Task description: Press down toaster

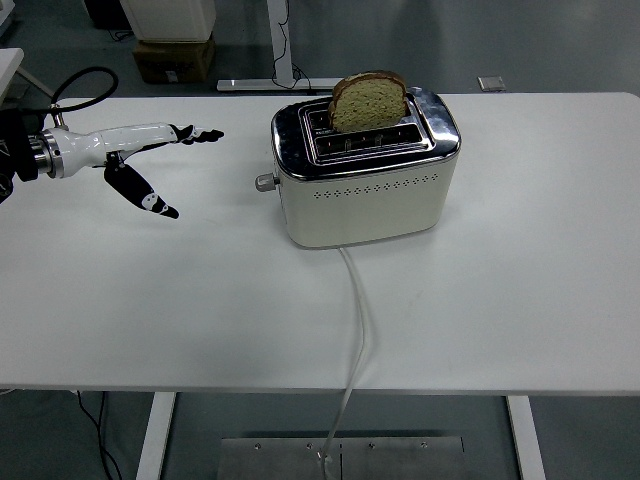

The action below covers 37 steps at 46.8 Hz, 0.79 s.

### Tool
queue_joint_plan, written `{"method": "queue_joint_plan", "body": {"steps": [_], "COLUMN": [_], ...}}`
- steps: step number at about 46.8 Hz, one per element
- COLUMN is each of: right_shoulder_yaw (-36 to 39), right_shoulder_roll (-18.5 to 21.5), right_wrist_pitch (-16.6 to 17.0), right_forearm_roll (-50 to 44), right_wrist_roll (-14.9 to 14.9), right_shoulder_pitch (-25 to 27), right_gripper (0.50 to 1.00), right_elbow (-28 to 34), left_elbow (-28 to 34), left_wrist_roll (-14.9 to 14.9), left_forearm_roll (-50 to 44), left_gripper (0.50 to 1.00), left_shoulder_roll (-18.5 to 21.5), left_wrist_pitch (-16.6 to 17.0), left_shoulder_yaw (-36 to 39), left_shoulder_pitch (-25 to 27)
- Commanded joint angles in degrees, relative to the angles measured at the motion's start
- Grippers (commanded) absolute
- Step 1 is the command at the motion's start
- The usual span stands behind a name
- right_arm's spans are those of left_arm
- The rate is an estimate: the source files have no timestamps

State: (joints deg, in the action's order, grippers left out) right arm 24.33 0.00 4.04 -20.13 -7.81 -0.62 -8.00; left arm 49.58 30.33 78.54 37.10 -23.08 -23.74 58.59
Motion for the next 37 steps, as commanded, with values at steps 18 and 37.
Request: {"method": "queue_joint_plan", "body": {"steps": [18,37], "right_shoulder_yaw": [-0.1,0.0], "right_shoulder_roll": [0.0,0.0], "right_wrist_pitch": [0.0,0.0], "right_forearm_roll": [0.0,0.0], "right_wrist_roll": [0.0,0.1], "right_shoulder_pitch": [0.0,0.0], "right_gripper": [1.000,1.000], "right_elbow": [0.0,0.0], "left_elbow": [5.5,7.3], "left_wrist_roll": [0.4,1.2], "left_forearm_roll": [0.4,2.3], "left_gripper": [1.000,1.000], "left_shoulder_roll": [0.1,1.0], "left_wrist_pitch": [4.5,6.1], "left_shoulder_yaw": [-0.1,1.0], "left_shoulder_pitch": [-3.3,-4.7]}}
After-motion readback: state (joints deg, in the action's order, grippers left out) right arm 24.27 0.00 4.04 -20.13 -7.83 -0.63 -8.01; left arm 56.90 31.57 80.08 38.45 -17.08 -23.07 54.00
